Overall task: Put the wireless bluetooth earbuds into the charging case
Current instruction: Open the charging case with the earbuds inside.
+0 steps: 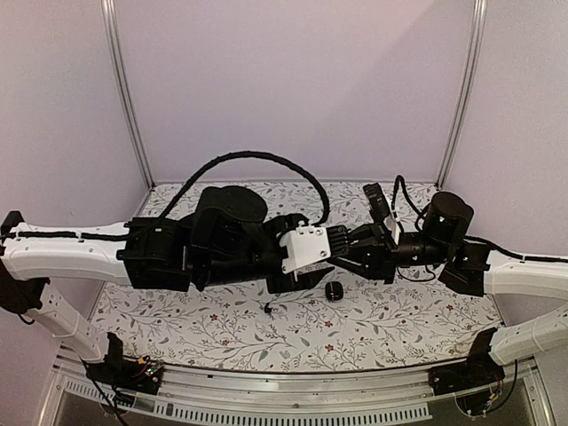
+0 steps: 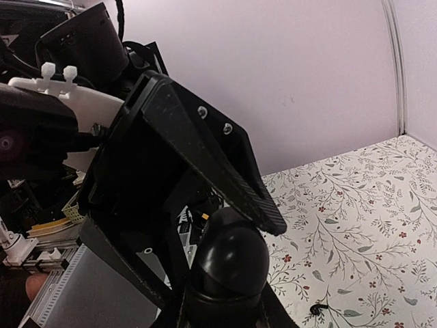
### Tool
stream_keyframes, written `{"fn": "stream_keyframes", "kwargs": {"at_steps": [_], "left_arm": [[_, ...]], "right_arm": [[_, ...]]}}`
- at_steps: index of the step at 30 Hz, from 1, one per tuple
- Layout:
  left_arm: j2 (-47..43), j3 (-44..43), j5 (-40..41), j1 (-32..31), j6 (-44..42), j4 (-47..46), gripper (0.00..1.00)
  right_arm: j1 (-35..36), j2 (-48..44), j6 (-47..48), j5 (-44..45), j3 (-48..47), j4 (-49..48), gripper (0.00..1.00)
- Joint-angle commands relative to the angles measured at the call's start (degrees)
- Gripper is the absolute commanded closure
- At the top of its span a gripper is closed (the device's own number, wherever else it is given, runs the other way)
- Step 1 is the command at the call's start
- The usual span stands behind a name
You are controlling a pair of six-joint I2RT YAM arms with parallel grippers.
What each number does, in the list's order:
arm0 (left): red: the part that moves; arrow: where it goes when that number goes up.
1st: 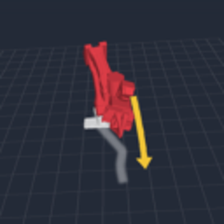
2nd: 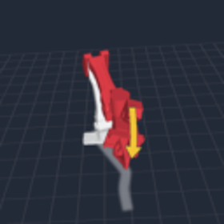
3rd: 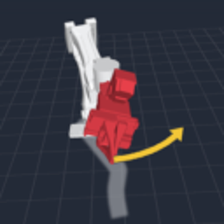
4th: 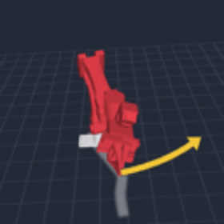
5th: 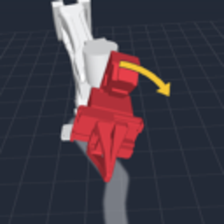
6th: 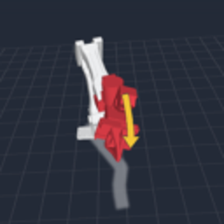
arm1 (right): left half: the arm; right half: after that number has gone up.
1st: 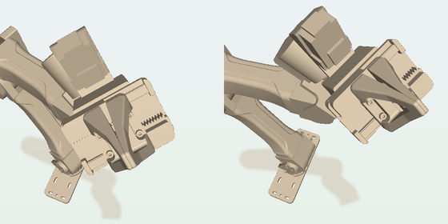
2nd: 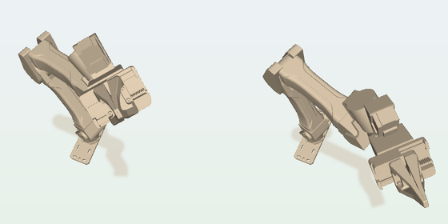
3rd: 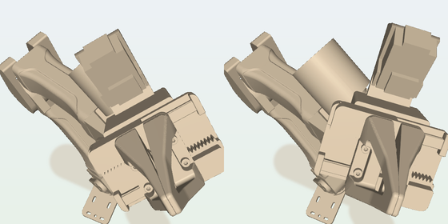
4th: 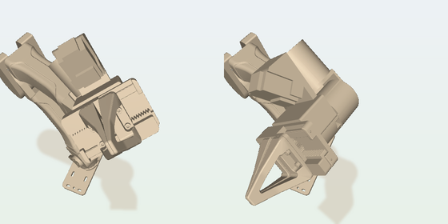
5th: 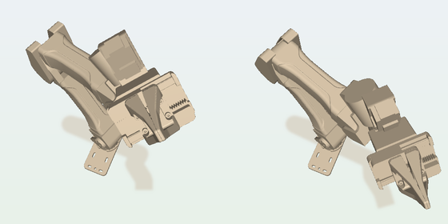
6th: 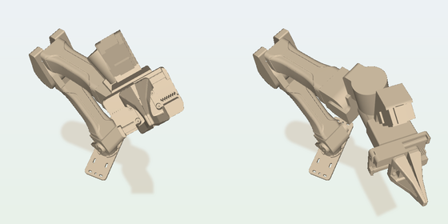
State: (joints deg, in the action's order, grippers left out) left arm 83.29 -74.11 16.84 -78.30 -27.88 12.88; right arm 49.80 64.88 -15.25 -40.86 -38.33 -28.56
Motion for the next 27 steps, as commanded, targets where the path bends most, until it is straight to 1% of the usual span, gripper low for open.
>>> {"fn": "stream_keyframes", "kwargs": {"at_steps": [1, 4, 9, 12, 13, 15, 19, 24, 27], "left_arm": [[0.6, -1.4, 1.0, 0.6, -0.9, 1.3, 0.43], [0.8, -1.3, 1.5, 0.5, -1.6, 1.3, 0.5], [1.3, -1.2, 2.5, 0.5, -2.8, 1.8, 0.6], [1.4, -1.2, 2.5, 0.5, -3.3, 2.0, 0.62], [1.4, -1.1, 2.5, 0.5, -3.4, 2.1, 0.62], [1.5, -1.0, 2.6, 0.4, -3.3, 1.9, 0.54], [2.4, -1.6, 3.4, 0.2, -4.2, 1.6, 0.44], [3.6, -2.9, 2.7, 0.1, -5.3, 1.7, 0.45], [4.2, -3.3, 2.6, 0.0, -5.5, 1.9, 0.49]], "right_arm": [[-0.2, 0.8, -1.9, 0.1, -2.2, -2.3, 1.0], [-0.2, 1.2, -2.6, 0.6, -2.4, -2.3, 0.99], [-0.2, 2.2, -4.3, 0.6, -2.8, -2.3, 0.98], [-0.2, 2.4, -4.5, 0.8, -2.8, -2.3, 0.98], [-0.2, 2.4, -4.5, 0.8, -2.8, -2.3, 0.98], [-0.2, 2.4, -4.3, 0.7, -2.8, -2.3, 0.98], [-0.2, 3.2, -4.1, -0.4, -3.3, -1.8, 0.99], [-0.2, 3.8, -4.4, -0.7, -3.5, -1.5, 0.99], [-0.2, 3.7, -4.1, -0.3, -3.4, -1.1, 0.99]]}}
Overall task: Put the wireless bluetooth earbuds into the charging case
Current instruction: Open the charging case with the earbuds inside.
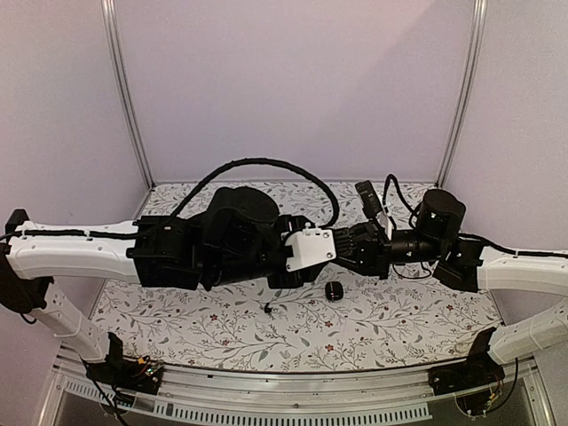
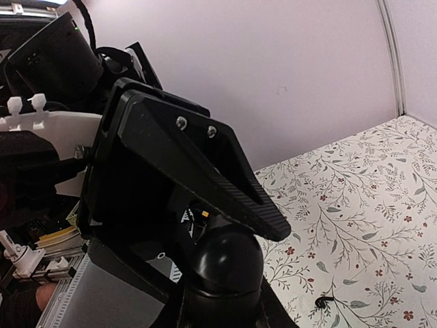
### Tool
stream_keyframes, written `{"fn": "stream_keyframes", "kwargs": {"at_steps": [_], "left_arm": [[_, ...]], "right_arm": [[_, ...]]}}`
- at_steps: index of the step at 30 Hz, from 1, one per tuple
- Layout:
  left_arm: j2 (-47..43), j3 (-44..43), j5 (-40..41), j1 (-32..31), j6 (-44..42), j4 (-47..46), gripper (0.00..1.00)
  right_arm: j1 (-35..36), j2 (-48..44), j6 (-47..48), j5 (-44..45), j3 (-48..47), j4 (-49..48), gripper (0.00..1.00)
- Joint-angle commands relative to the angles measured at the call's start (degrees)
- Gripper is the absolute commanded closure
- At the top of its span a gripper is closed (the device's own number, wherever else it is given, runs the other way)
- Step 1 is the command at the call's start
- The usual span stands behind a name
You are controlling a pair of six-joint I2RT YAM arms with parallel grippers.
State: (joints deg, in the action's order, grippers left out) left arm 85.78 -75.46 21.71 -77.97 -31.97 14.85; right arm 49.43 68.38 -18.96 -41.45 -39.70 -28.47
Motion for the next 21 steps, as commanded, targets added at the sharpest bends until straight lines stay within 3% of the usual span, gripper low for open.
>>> {"fn": "stream_keyframes", "kwargs": {"at_steps": [1, 9, 12, 17, 21], "left_arm": [[1.9, -2.0, -2.3, -0.3, -1.4, -0.1, 0.51], [2.3, -2.4, -3.1, -0.6, -2.3, 0.6, 0.61], [2.6, -2.3, -2.5, -0.9, -2.7, 0.7, 0.59], [0.6, -2.0, -0.6, -0.6, -0.7, -0.1, 0.34], [-4.7, 0.2, -6.9, -0.6, 1.1, -1.6, 0.21]], "right_arm": [[0.1, 0.2, -0.4, 0.3, -2.0, -1.1, 0.99], [0.1, 0.4, -0.8, 0.3, -2.0, -1.0, 0.99], [0.2, 0.4, -0.6, 0.3, -2.0, -0.9, 0.99], [0.1, -0.9, 2.2, -0.1, -0.7, -1.0, 0.99], [0.2, -3.8, 8.1, 0.4, 1.7, -1.0, 0.99]]}}
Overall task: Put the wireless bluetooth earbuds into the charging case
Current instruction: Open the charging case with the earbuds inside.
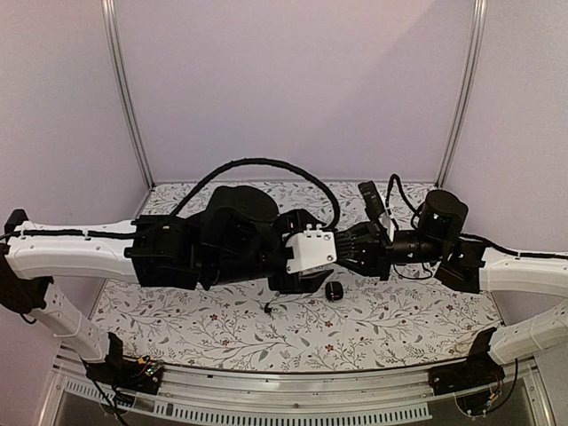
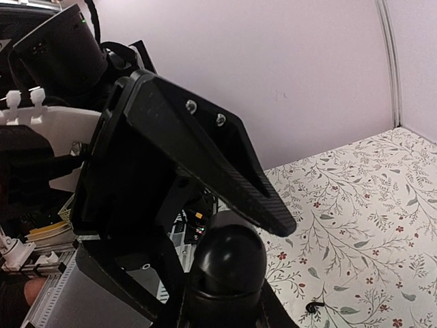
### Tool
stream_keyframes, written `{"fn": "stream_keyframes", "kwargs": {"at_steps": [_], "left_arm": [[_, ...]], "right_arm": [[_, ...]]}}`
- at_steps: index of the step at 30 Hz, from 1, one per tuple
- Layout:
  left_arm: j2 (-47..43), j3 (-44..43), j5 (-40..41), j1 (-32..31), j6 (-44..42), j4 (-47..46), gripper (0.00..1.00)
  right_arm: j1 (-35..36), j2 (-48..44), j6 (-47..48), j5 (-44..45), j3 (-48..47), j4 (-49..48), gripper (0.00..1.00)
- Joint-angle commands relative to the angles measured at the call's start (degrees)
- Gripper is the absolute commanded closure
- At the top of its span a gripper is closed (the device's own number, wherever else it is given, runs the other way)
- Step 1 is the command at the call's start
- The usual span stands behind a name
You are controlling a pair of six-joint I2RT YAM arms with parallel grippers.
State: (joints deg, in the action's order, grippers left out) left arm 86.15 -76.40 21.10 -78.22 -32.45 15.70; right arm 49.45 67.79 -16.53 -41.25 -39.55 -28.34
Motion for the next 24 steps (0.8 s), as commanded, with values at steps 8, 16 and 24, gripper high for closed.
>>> {"fn": "stream_keyframes", "kwargs": {"at_steps": [8, 16, 24], "left_arm": [[-11.2, 2.8, -15.4, 0.6, 7.3, -2.2, 0.2], [-8.5, 0.6, -15.7, 2.0, 7.6, -0.4, 0.26], [-5.9, -0.8, -13.3, 3.2, 8.1, 0.1, 0.28]], "right_arm": [[0.6, -5.0, 15.2, -4.3, 2.8, 1.0, 1.0], [1.3, -5.2, 20.1, -6.4, 1.2, 4.1, 1.0], [2.3, -5.1, 21.5, -6.5, 0.0, 6.6, 1.0]]}}
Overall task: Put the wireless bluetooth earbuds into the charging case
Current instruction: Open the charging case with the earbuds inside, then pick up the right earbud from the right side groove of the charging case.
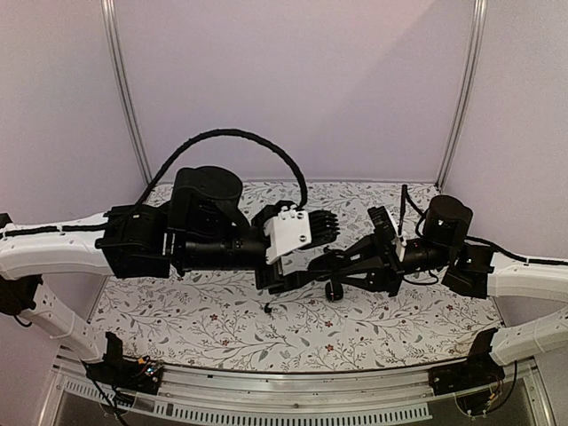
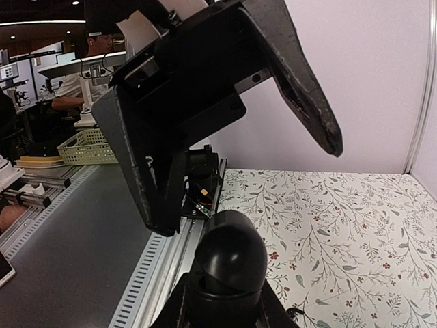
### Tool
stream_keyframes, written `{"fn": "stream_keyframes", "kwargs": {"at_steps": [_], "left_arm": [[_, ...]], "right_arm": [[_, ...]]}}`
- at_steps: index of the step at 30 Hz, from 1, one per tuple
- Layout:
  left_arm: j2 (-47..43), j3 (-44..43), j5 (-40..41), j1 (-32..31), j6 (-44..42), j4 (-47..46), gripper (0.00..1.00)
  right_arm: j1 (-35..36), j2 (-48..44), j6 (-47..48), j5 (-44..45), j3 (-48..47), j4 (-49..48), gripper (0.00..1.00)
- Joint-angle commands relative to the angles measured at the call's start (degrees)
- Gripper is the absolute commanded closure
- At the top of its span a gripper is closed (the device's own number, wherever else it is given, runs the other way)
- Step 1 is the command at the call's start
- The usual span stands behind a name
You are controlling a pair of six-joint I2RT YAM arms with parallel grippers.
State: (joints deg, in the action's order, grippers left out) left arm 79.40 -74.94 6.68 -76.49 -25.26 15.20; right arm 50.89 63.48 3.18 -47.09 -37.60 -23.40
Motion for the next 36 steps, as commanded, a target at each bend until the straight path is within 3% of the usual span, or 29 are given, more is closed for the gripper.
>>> {"fn": "stream_keyframes", "kwargs": {"at_steps": [1, 9, 14, 23, 29, 36], "left_arm": [[1.0, -2.4, 1.5, 1.8, 1.1, 0.6, 0.28], [1.7, -3.0, 4.4, 3.4, 1.3, 1.1, 0.32], [0.8, -2.4, 2.3, 4.5, 1.4, 1.1, 0.32], [-4.6, -1.0, -5.2, 4.8, 0.5, 3.5, 0.45], [-0.4, -7.3, -9.0, 4.1, 1.0, 13.9, 0.54], [5.9, -12.3, -7.7, 2.6, 0.7, 19.1, 0.73]], "right_arm": [[0.9, -1.0, 2.0, -0.6, -1.9, 1.8, 1.0], [1.1, -1.4, 2.9, -1.5, -1.7, 2.4, 1.0], [1.1, -1.3, 4.0, -1.0, -1.9, 3.5, 1.0], [1.1, -0.2, 3.5, 6.2, -3.9, 8.9, 1.0], [1.2, 1.3, 4.0, 8.9, -5.8, 12.9, 1.0], [1.2, 3.0, 4.6, 10.6, -7.3, 16.3, 1.0]]}}
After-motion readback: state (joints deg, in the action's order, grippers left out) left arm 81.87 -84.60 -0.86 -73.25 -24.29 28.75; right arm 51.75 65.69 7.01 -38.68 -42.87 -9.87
